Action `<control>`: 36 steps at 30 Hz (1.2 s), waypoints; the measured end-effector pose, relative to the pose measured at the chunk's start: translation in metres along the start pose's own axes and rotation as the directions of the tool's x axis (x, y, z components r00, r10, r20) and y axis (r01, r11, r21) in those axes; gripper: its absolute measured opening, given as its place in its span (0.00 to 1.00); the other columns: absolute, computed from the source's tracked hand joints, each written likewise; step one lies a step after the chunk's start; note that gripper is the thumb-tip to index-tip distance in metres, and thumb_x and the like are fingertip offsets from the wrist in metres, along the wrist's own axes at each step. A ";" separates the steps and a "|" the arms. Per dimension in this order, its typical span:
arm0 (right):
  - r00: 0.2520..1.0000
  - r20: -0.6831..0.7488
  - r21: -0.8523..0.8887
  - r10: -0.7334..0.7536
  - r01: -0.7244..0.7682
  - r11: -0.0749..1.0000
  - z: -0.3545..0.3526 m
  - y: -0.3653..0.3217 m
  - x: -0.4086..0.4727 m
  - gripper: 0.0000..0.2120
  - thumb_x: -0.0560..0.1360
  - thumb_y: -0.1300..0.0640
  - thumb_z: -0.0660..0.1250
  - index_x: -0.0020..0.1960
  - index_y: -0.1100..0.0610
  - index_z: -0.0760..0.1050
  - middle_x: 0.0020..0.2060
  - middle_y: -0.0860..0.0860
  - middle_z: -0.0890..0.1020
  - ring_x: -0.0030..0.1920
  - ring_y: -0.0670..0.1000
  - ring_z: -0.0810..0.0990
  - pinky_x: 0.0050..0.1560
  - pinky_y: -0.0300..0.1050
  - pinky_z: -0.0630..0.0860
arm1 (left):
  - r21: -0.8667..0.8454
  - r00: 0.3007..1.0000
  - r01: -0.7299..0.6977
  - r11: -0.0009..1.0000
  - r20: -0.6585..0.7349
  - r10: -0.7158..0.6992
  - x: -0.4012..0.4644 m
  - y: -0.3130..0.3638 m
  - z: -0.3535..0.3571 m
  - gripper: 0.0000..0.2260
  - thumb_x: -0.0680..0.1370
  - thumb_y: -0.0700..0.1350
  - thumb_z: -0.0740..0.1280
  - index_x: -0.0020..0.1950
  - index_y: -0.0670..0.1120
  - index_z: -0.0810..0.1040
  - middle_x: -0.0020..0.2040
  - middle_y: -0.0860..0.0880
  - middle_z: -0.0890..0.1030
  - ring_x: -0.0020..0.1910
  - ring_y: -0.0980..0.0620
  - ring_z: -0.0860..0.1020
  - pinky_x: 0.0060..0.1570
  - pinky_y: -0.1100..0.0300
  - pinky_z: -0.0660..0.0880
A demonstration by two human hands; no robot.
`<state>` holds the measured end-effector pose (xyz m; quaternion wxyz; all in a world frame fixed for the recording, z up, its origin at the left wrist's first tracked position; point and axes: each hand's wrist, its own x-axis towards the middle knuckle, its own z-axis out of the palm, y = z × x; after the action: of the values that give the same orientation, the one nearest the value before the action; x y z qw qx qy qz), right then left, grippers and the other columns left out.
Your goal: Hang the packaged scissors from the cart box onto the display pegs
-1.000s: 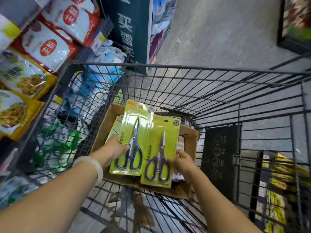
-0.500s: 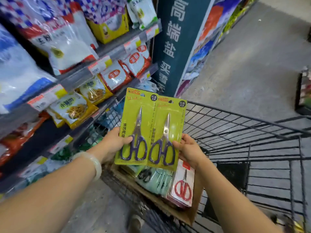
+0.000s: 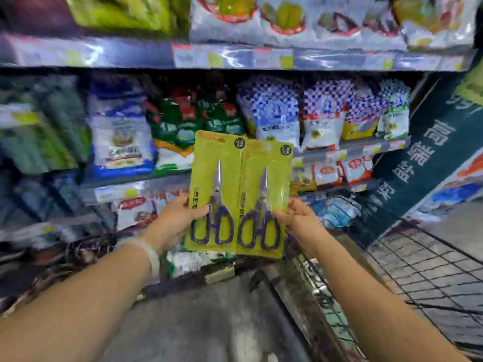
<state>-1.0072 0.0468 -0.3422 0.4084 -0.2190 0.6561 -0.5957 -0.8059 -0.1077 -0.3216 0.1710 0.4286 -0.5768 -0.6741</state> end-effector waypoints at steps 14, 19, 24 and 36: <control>0.811 0.583 -0.229 0.047 0.108 0.968 0.384 0.005 -0.055 0.08 0.74 0.66 0.68 0.50 0.56 0.74 0.44 0.52 0.83 0.42 0.50 0.81 0.44 0.43 0.76 | -0.258 0.788 -0.064 0.964 -0.606 -0.110 -0.221 -0.066 -0.317 0.08 0.77 0.36 0.66 0.55 0.44 0.75 0.48 0.44 0.82 0.45 0.46 0.81 0.41 0.53 0.78; 0.729 0.679 -0.278 0.086 0.147 0.949 0.489 0.022 -0.059 0.08 0.74 0.66 0.68 0.47 0.55 0.73 0.46 0.53 0.83 0.43 0.50 0.80 0.40 0.38 0.73 | -0.322 0.697 -0.089 0.943 -0.696 -0.172 -0.250 -0.092 -0.396 0.09 0.77 0.35 0.65 0.56 0.40 0.77 0.50 0.38 0.83 0.50 0.38 0.81 0.52 0.44 0.78; 0.681 0.719 -0.313 0.137 0.142 0.939 0.593 0.039 -0.049 0.07 0.74 0.66 0.68 0.49 0.57 0.73 0.46 0.55 0.82 0.42 0.49 0.79 0.38 0.35 0.74 | -0.373 0.642 -0.124 0.920 -0.737 -0.212 -0.256 -0.101 -0.474 0.08 0.77 0.32 0.64 0.54 0.40 0.75 0.50 0.37 0.81 0.50 0.38 0.80 0.53 0.44 0.76; 0.750 0.631 -0.430 0.200 0.124 0.894 0.766 0.047 -0.013 0.08 0.74 0.65 0.67 0.53 0.61 0.74 0.53 0.58 0.81 0.48 0.54 0.79 0.48 0.45 0.75 | -0.382 0.606 -0.137 0.914 -0.762 -0.228 -0.232 -0.103 -0.641 0.10 0.77 0.31 0.63 0.54 0.42 0.74 0.47 0.39 0.81 0.43 0.43 0.79 0.44 0.51 0.77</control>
<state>-0.3797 -0.3959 -0.3506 0.5644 -0.4888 0.5917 -0.3040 -0.1484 -0.3155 -0.3072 0.4754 0.6522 -0.2773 -0.5213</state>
